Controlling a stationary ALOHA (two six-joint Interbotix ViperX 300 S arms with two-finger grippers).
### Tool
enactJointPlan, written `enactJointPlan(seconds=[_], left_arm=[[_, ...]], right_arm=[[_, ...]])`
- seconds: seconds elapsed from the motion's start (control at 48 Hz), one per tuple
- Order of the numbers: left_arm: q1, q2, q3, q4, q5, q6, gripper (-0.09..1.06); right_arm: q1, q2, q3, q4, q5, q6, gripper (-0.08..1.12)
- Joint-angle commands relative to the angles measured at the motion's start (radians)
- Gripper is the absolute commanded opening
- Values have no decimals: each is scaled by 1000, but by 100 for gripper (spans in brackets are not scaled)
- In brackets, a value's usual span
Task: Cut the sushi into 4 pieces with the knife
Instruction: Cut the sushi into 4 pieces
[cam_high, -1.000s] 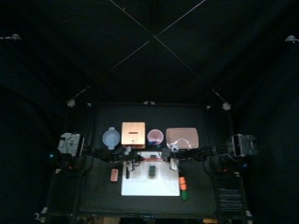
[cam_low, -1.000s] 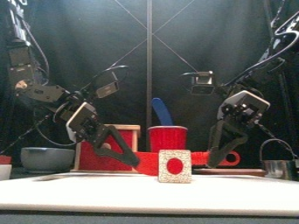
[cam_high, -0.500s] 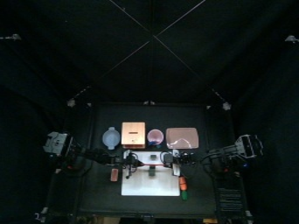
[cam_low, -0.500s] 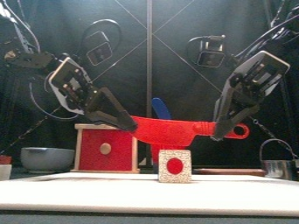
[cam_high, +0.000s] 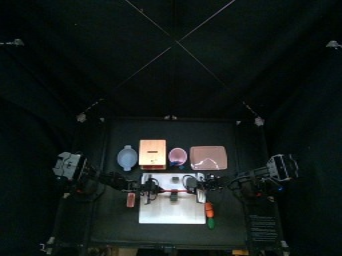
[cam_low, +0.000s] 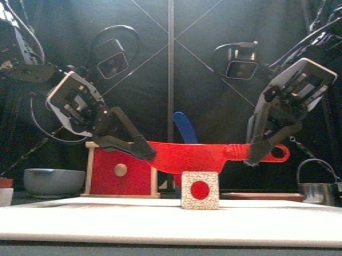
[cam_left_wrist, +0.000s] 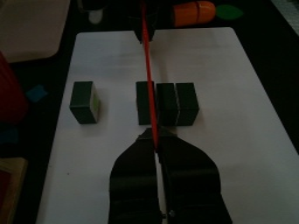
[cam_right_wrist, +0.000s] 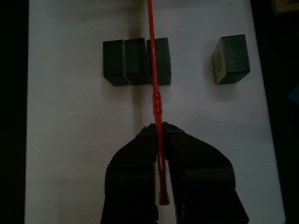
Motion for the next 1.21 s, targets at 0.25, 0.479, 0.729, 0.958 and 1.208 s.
enactJointPlan(seconds=[0.25, 0.479, 0.729, 0.958, 1.208], left_arm=[[0, 18, -26, -3, 18, 0, 14], [0, 37, -28, -17, 38, -2, 14], [-2, 107, -31, -49, 44, 0, 14], [8, 175, -52, -77, 44, 5, 14], [35, 184, -61, -75, 44, 12, 14]], right_arm=[[8, 31, -37, 14, -14, 2, 8], [8, 57, -41, 14, -14, 2, 8], [6, 120, -41, 23, -14, 2, 8], [0, 163, -41, 29, -14, 2, 9], [-34, 158, -37, 21, -9, 0, 8]])
